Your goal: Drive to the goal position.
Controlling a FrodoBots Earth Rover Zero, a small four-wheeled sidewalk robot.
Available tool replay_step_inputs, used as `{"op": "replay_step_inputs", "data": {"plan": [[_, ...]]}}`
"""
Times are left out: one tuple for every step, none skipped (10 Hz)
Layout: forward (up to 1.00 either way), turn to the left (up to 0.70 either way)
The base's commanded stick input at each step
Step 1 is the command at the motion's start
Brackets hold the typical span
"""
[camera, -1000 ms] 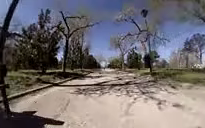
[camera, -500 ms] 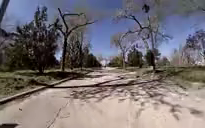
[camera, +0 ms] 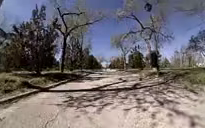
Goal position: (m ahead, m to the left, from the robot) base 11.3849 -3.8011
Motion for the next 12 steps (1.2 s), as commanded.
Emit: {"op": "replay_step_inputs", "data": {"plan": [[0.85, 0.00], [0.85, 0.00], [0.85, 0.00], [0.85, 0.00], [0.85, 0.00], [0.85, 0.00], [0.85, 0.00], [0.85, 0.00], [0.85, 0.00], [0.85, 0.00], [0.85, 0.00], [0.85, 0.00]]}}
